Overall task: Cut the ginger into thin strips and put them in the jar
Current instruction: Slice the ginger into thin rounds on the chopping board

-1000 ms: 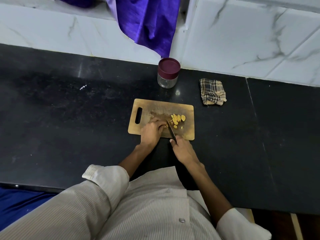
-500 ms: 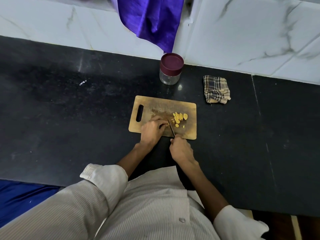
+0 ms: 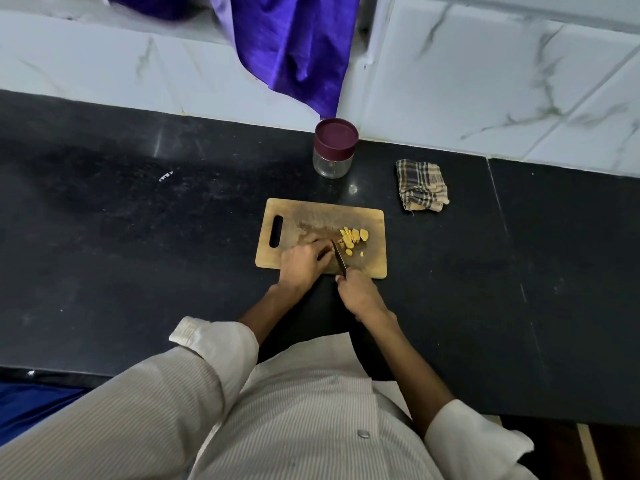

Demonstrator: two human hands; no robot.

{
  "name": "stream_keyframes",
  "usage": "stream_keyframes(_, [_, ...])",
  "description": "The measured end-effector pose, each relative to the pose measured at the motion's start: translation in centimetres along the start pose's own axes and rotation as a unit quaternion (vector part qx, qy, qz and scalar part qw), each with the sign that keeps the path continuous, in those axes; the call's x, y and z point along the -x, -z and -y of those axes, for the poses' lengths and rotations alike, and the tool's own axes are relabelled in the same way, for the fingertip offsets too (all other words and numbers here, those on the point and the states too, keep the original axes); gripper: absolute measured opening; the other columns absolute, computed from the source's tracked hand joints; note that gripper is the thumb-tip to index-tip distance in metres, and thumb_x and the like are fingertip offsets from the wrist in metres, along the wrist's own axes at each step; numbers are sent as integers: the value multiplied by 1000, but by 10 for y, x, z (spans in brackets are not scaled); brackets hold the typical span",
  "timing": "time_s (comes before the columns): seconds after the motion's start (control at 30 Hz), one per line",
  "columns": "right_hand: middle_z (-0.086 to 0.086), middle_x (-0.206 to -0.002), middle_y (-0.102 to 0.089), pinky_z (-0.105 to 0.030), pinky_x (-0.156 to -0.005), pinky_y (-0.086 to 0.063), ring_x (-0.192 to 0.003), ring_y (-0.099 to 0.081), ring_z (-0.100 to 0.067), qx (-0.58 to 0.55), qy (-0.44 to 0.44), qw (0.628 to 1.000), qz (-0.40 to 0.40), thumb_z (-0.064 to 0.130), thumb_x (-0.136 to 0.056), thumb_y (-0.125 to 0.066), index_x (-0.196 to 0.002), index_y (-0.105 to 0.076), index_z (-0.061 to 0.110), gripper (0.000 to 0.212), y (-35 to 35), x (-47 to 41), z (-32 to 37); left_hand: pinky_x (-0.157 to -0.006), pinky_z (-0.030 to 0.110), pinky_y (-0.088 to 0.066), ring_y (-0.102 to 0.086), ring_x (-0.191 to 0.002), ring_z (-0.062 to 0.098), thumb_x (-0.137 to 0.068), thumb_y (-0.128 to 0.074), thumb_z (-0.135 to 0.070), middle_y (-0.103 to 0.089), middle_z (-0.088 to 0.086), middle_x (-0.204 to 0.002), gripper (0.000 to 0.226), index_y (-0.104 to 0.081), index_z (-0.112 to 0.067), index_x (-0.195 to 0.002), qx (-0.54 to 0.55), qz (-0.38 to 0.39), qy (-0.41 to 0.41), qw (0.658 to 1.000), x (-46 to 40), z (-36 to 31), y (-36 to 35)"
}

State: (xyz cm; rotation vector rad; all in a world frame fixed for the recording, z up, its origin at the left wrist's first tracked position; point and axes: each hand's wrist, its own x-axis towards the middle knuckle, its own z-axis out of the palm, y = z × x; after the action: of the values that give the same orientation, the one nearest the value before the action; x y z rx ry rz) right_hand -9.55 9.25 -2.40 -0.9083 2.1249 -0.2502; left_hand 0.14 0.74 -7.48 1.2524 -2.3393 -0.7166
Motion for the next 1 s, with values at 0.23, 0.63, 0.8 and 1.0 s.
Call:
stream_keyframes(0.23, [-13, -124, -59, -44, -93, -50, -113, -59, -29, 68, -11, 997, 24, 31, -105, -42, -128, -54, 11, 33, 0, 13, -20, -75, 39, -52, -60, -88, 15, -90, -62, -23, -63, -2, -103, 16, -71, -17, -102, 57, 6, 4, 998, -9, 10, 1])
stream_keyframes(0.63, [1, -59, -37, -19, -37, -24, -36, -28, -9, -228, -30, 968, 98, 34, -104, -43, -92, -48, 16, 22, 17, -6, -27, -77, 28, -48, -61, -89, 15, -88, -66, -18, -67, 2, -103, 17, -74, -16, -103, 92, -14, 15, 996, -7, 10, 3])
stream_keyframes(0.8, [5, -53, -33, -17, -37, -19, -37, -21, -8, -287, -66, 941, 167, 39, -103, -45, -84, -45, 17, 29, 19, -1, -41, -77, 24, -47, -60, -89, 12, -88, -66, -17, -66, -1, -103, 17, -75, -15, -103, 109, -21, 29, 993, -6, 8, 4])
stream_keyframes(1.0, [4, -54, -34, -18, -35, -20, -37, -23, -9, -303, -45, 935, 178, 40, -104, -45, -87, -45, 16, 29, 30, -1, -45, -77, 29, -50, -62, -88, 13, -87, -67, -17, -67, 0, -101, 15, -75, -15, -101, 110, -22, 33, 993, -7, 9, 2])
